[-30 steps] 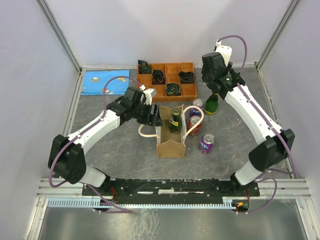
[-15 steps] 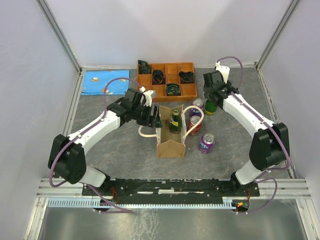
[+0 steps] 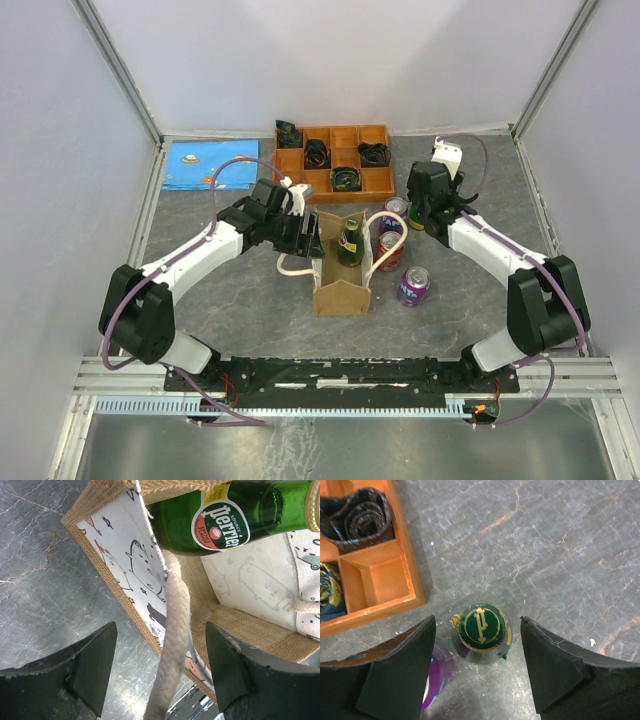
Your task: Place the beverage into the canvas bag
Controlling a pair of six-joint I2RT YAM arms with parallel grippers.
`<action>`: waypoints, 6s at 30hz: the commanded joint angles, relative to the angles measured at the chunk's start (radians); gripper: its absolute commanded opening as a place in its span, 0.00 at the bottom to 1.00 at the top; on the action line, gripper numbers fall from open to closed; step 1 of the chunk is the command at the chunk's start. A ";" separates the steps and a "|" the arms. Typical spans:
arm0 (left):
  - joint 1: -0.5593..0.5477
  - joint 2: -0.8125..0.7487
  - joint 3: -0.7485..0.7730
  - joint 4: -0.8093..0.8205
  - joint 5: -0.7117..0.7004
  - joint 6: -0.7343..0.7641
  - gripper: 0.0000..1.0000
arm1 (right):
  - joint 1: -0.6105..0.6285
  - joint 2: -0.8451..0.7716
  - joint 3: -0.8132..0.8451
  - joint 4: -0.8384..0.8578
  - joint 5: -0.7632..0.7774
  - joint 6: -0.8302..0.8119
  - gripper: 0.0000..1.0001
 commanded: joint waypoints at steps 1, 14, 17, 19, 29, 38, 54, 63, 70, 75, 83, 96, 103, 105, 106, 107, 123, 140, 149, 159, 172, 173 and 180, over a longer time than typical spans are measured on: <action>0.003 0.013 0.007 0.038 0.012 0.003 0.78 | -0.001 0.014 0.000 0.152 0.025 -0.036 0.76; 0.007 0.031 0.024 0.022 0.013 0.024 0.77 | 0.000 0.074 -0.017 0.195 0.038 0.005 0.52; 0.008 0.031 0.022 0.022 0.014 0.021 0.77 | -0.001 0.057 -0.023 0.194 0.046 0.002 0.29; 0.009 0.031 0.021 0.022 0.016 0.019 0.77 | 0.000 0.045 -0.025 0.187 0.055 -0.002 0.11; 0.009 0.030 0.022 0.025 0.016 0.011 0.77 | 0.000 -0.058 0.025 0.132 0.080 -0.055 0.00; 0.009 0.041 0.037 0.027 0.007 0.004 0.77 | -0.001 -0.105 0.160 0.090 0.077 -0.146 0.00; 0.018 0.021 0.069 0.003 -0.019 -0.011 0.77 | 0.020 -0.192 0.409 -0.021 -0.222 -0.016 0.00; 0.075 0.022 0.184 -0.057 -0.056 0.006 0.78 | 0.098 -0.240 0.460 -0.054 -0.330 0.039 0.00; 0.117 0.011 0.159 -0.077 -0.065 0.033 0.77 | 0.245 -0.229 0.492 -0.071 -0.354 0.040 0.00; 0.136 -0.006 0.134 -0.092 -0.061 0.046 0.77 | 0.343 -0.202 0.492 -0.073 -0.332 0.025 0.00; 0.176 -0.020 0.120 -0.126 -0.051 0.074 0.75 | 0.411 -0.180 0.438 -0.060 -0.314 0.055 0.00; 0.201 -0.008 0.193 -0.161 0.057 0.104 0.74 | 0.490 -0.110 0.341 -0.024 -0.281 0.038 0.00; 0.215 -0.035 0.182 -0.243 0.307 0.164 0.64 | 0.502 -0.110 0.333 -0.041 -0.258 -0.016 0.00; 0.215 -0.040 0.176 -0.258 0.362 0.178 0.58 | 0.509 -0.107 0.332 -0.045 -0.249 -0.031 0.00; 0.215 -0.041 0.176 -0.266 0.390 0.180 0.56 | 0.512 -0.105 0.333 -0.047 -0.245 -0.042 0.00; 0.215 -0.038 0.176 -0.274 0.435 0.184 0.53 | 0.519 -0.099 0.334 -0.049 -0.239 -0.056 0.00; 0.215 -0.009 0.234 -0.469 0.636 0.324 0.06 | 0.578 0.019 0.296 0.063 -0.195 -0.128 0.00; 0.215 0.027 0.237 -0.480 0.637 0.343 0.05 | 0.580 0.039 0.162 0.101 -0.213 -0.098 0.00; 0.216 0.040 0.243 -0.482 0.634 0.345 0.04 | 0.596 0.049 0.096 0.103 -0.248 -0.079 0.00; 0.215 0.049 0.240 -0.484 0.630 0.351 0.04 | 0.637 0.045 0.090 0.063 -0.273 -0.056 0.00; 0.215 0.056 0.242 -0.488 0.632 0.363 0.11 | 0.687 0.012 0.115 0.009 -0.231 -0.067 0.46; 0.215 0.059 0.242 -0.487 0.634 0.364 0.14 | 0.688 0.008 0.115 0.007 -0.228 -0.069 0.47; 0.215 0.064 0.254 -0.489 0.637 0.367 0.49 | 0.693 -0.021 0.116 -0.004 -0.197 -0.075 0.56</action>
